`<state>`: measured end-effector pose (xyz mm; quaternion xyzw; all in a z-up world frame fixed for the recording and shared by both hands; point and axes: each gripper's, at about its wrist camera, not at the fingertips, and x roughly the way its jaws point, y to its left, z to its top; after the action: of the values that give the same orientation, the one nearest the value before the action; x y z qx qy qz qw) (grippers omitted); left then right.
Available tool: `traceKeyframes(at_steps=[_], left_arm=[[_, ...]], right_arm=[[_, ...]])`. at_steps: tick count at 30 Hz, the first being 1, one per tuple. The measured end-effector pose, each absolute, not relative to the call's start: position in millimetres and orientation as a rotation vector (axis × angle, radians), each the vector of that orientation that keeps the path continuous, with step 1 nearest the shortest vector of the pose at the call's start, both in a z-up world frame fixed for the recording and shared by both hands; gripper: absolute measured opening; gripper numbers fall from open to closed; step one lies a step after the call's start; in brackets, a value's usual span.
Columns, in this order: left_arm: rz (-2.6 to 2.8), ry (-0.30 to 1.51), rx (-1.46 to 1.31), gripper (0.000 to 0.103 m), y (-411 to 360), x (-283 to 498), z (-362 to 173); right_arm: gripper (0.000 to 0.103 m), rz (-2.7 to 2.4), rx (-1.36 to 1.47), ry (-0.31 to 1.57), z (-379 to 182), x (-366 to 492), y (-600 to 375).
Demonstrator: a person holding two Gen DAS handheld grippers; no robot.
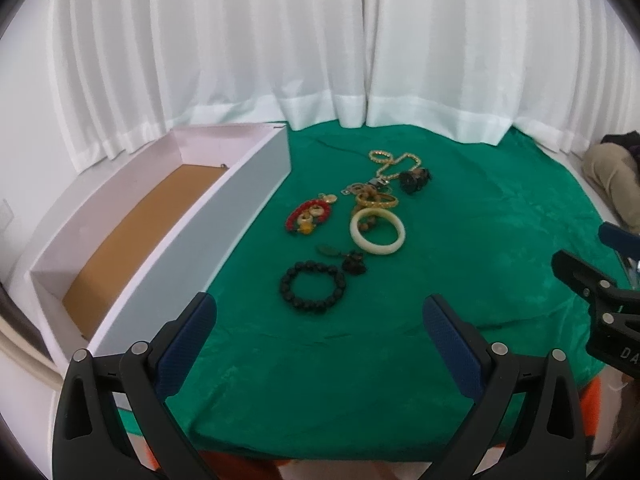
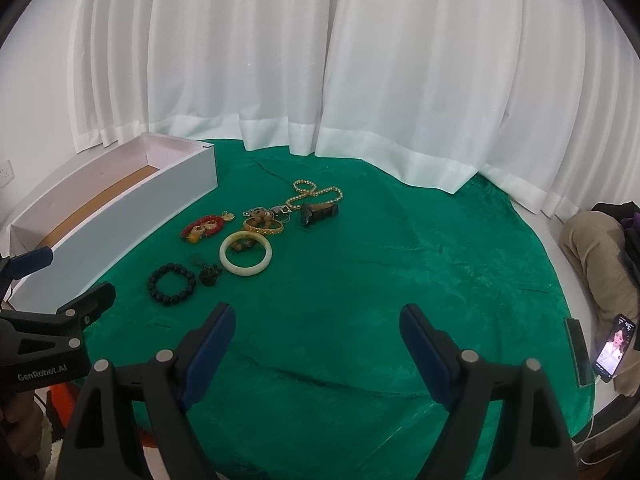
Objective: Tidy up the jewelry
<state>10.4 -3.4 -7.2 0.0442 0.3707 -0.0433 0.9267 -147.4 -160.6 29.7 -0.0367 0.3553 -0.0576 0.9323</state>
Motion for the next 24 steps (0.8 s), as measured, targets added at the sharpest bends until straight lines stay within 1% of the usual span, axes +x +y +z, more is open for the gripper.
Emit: traceKeyframes(at_steps=[24], left_arm=[[-0.092, 0.764, 0.072, 0.102, 0.7, 10.4, -14.3]], right_arm=[[0.086, -0.107, -0.079, 0.742, 27.7, -144.3, -158.2]])
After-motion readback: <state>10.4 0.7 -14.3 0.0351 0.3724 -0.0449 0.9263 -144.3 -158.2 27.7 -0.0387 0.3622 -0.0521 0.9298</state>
